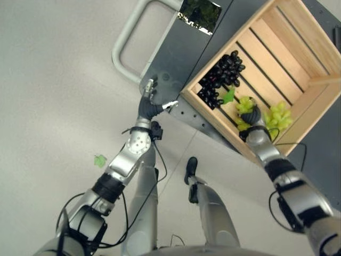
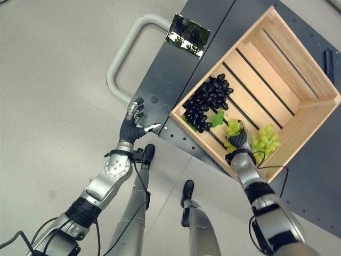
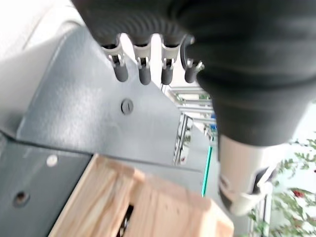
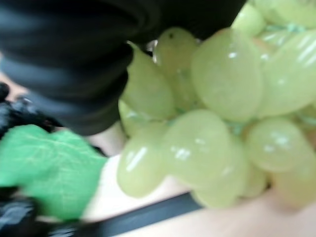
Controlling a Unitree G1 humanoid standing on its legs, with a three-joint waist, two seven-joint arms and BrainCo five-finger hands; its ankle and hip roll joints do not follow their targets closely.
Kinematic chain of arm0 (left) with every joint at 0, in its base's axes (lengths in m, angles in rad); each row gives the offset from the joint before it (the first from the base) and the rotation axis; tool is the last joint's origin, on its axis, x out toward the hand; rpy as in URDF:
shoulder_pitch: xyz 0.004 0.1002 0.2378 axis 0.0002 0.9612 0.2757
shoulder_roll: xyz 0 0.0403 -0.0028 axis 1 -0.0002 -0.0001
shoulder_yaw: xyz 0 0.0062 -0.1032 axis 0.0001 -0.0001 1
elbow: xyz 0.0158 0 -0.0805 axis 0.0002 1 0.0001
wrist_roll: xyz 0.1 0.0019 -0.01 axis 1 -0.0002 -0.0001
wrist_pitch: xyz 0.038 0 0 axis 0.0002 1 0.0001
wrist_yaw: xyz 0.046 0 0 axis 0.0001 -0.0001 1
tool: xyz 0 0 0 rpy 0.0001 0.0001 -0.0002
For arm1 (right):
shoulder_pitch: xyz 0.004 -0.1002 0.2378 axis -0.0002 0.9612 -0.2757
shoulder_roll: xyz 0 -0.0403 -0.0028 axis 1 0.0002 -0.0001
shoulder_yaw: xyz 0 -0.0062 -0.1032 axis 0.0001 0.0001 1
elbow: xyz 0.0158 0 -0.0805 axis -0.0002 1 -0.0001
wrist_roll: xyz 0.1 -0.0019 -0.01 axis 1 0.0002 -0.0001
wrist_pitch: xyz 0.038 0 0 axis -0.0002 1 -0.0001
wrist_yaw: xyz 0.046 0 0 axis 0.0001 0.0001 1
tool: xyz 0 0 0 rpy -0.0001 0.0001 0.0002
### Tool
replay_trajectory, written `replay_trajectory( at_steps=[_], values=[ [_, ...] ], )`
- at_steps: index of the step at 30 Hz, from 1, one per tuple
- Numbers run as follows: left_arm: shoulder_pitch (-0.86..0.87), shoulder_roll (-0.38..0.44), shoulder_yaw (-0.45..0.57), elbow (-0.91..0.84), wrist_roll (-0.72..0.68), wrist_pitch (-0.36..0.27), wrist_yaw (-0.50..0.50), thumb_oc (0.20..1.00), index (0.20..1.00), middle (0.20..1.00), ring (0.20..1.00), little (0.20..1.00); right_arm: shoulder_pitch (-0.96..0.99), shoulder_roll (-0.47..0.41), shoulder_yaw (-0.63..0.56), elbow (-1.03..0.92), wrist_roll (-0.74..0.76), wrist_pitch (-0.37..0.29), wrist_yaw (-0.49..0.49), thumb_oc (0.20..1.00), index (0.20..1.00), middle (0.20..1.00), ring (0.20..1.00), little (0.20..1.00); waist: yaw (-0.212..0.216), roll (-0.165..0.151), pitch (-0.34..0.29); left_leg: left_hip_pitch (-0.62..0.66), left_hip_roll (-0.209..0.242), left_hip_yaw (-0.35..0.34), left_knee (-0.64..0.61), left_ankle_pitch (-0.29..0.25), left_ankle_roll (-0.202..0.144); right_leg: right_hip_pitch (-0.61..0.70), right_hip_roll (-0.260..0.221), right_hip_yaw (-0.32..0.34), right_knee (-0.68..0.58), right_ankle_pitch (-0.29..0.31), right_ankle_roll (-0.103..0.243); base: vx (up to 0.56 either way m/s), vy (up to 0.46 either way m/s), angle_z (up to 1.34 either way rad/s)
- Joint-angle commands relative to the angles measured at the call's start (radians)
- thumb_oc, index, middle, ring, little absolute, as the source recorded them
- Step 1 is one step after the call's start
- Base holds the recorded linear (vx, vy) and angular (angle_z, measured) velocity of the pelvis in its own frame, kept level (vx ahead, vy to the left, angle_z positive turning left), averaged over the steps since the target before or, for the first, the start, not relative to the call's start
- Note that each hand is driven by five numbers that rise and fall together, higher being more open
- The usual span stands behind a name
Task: Pick up the fruits from the basket on one side to the basket on the other side
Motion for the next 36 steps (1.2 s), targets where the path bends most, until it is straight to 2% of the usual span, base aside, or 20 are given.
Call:
replay_trajectory(
  at_steps=[1, 9, 14, 24, 29, 33, 36],
  values=[
    [-0.015, -0.014, 0.043, -0.023, 0.001, -0.051, 0.008, 1.0, 1.0, 1.0, 1.0, 1.0, 0.069, 0.068, 0.003, -0.115, 0.054, -0.074, -0.03, 0.2, 0.2, 0.2, 0.2, 0.2, -0.029, 0.0, 0.041, 0.033, 0.043, 0.063, 0.056, -0.152, -0.054, -0.01, -0.091, 0.042, -0.165, 0.134, 0.061, -0.02, 0.025, -0.09],
    [0.039, -0.01, 0.071, -0.033, -0.002, -0.051, -0.007, 1.0, 1.0, 1.0, 1.0, 1.0, 0.173, 0.088, -0.083, -0.359, 0.182, -0.161, 0.011, 0.2, 0.2, 0.2, 0.2, 0.2, -0.051, 0.004, 0.041, 0.062, 0.047, 0.087, 0.057, -0.148, -0.051, -0.006, -0.094, 0.06, -0.15, 0.138, 0.058, -0.02, 0.026, -0.09],
    [0.063, -0.008, 0.091, -0.038, 0.003, -0.05, -0.024, 1.0, 1.0, 1.0, 1.0, 1.0, 0.216, 0.1, -0.123, -0.446, 0.25, -0.197, 0.036, 0.2, 0.2, 0.2, 0.2, 0.2, -0.064, 0.004, 0.041, 0.087, 0.048, 0.1, 0.057, -0.152, -0.046, 0.0, -0.093, 0.072, -0.14, 0.138, 0.057, -0.02, 0.023, -0.14],
    [0.112, -0.01, 0.128, -0.042, -0.001, -0.052, -0.058, 1.0, 1.0, 1.0, 1.0, 1.0, 0.256, 0.079, -0.188, -0.548, 0.315, -0.218, 0.07, 0.2, 0.2, 0.2, 0.2, 0.2, -0.072, 0.009, 0.041, 0.152, 0.048, 0.118, 0.056, -0.162, -0.033, 0.024, -0.095, 0.096, -0.104, 0.129, 0.055, -0.01, 0.011, -0.08],
    [0.131, -0.004, 0.143, -0.047, 0.008, -0.047, -0.083, 1.0, 1.0, 1.0, 1.0, 1.0, 0.26, 0.059, -0.202, -0.594, 0.368, -0.223, 0.119, 0.2, 0.2, 0.2, 0.2, 0.2, -0.075, 0.012, 0.041, 0.188, 0.048, 0.127, 0.058, -0.171, -0.028, 0.047, -0.098, 0.106, -0.095, 0.125, 0.054, 0.0, 0.002, -0.13],
    [0.148, 0.014, 0.152, -0.06, 0.019, -0.044, -0.115, 1.0, 1.0, 1.0, 1.0, 1.0, 0.254, 0.022, -0.232, -0.646, 0.387, -0.225, 0.15, 0.2, 0.2, 0.2, 0.2, 0.2, -0.076, 0.015, 0.041, 0.228, 0.048, 0.132, 0.065, -0.183, -0.023, 0.077, -0.105, 0.113, -0.075, 0.116, 0.055, 0.0, 0.002, -0.01],
    [0.154, 0.031, 0.162, -0.072, 0.019, -0.045, -0.139, 1.0, 1.0, 1.0, 1.0, 1.0, 0.234, -0.042, -0.253, -0.681, 0.387, -0.217, 0.175, 0.2, 0.2, 0.2, 0.2, 0.2, -0.077, 0.015, 0.041, 0.259, 0.043, 0.135, 0.072, -0.193, -0.021, 0.098, -0.111, 0.116, -0.055, 0.109, 0.058, 0.0, 0.013, -0.03]
  ],
)
